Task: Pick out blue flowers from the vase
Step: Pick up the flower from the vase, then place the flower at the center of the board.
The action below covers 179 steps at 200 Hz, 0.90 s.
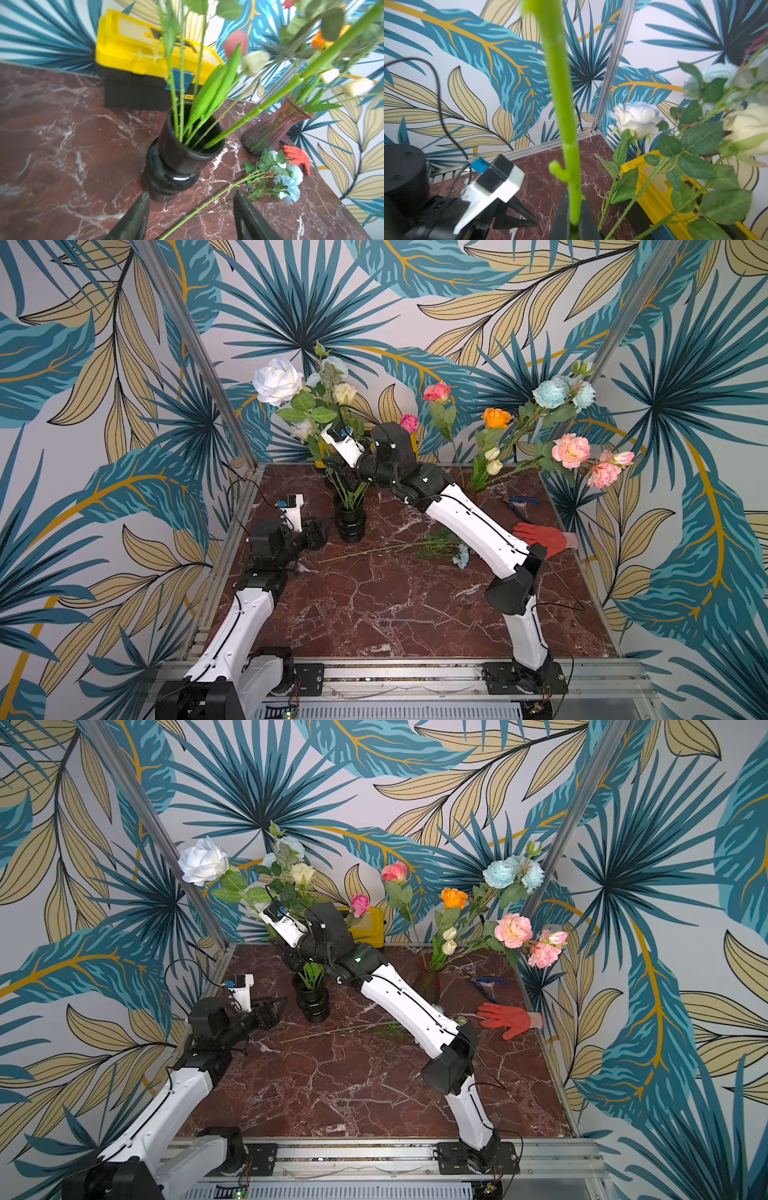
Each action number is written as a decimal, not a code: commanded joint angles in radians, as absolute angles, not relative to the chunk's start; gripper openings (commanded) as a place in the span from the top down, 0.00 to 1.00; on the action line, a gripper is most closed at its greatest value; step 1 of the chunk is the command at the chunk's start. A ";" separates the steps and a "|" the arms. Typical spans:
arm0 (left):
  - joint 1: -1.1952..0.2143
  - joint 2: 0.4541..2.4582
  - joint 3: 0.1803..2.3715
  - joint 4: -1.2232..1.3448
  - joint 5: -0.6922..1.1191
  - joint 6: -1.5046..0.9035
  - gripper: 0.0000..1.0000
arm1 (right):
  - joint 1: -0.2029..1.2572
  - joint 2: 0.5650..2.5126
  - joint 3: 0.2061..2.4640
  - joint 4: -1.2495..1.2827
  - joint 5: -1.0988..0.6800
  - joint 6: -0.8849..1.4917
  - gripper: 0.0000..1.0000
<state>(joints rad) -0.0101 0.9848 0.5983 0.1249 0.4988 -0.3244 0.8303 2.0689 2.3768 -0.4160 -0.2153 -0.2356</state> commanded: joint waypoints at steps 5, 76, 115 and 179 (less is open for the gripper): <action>-0.026 0.953 0.648 0.145 0.556 -0.295 0.36 | 0.829 1.956 2.296 -0.416 -0.228 -0.252 0.95; -0.149 0.934 0.726 0.145 0.766 -0.259 0.36 | 0.827 1.544 1.676 -0.193 -0.068 -0.167 0.94; -0.306 0.996 0.781 0.144 0.774 -0.213 0.35 | 0.818 1.397 1.419 -0.083 -0.024 -0.051 0.95; -0.435 1.142 0.878 0.144 0.777 -0.177 0.35 | 0.816 1.314 1.295 -0.033 -0.005 0.023 0.95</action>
